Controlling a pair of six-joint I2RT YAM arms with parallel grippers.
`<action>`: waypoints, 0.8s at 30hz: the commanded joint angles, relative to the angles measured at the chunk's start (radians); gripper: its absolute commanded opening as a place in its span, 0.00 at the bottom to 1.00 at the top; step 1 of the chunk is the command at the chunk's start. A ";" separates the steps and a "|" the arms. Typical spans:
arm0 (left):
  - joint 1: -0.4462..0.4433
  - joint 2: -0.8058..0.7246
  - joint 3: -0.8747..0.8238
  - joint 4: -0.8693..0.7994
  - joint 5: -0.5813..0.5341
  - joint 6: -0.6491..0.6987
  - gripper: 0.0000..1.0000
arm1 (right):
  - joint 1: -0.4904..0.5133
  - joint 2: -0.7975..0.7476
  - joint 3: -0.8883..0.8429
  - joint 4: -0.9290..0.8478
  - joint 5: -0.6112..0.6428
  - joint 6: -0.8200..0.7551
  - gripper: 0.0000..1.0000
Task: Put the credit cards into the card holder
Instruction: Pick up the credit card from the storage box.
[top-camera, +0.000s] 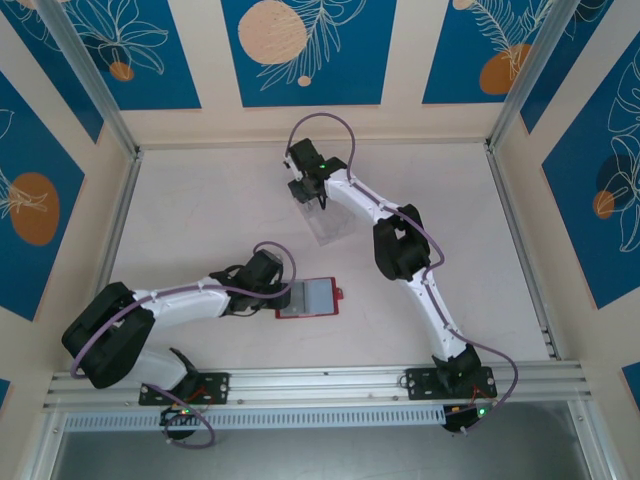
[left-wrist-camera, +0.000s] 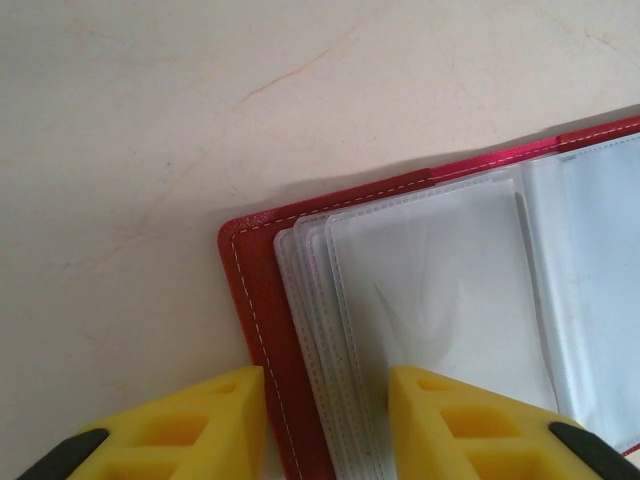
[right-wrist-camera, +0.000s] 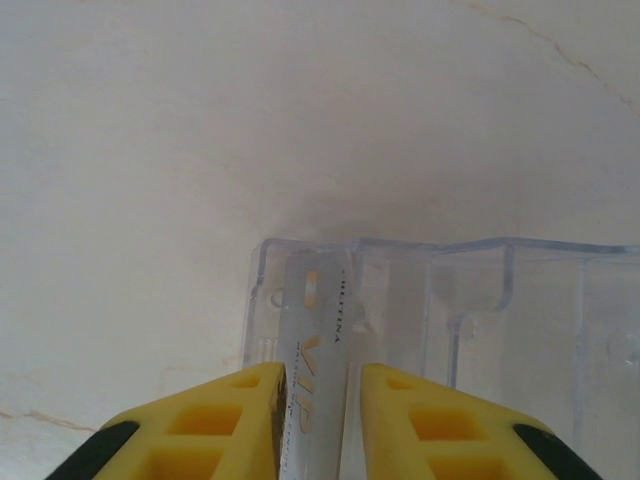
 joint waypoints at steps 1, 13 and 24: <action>-0.007 0.005 -0.031 -0.074 -0.011 -0.006 0.35 | 0.009 0.038 0.009 -0.058 -0.032 -0.012 0.26; -0.007 0.003 -0.034 -0.074 -0.012 -0.007 0.35 | 0.009 0.029 0.019 -0.070 -0.064 -0.013 0.16; -0.006 0.001 -0.039 -0.074 -0.015 -0.010 0.35 | 0.005 -0.002 0.024 -0.070 -0.094 -0.011 0.02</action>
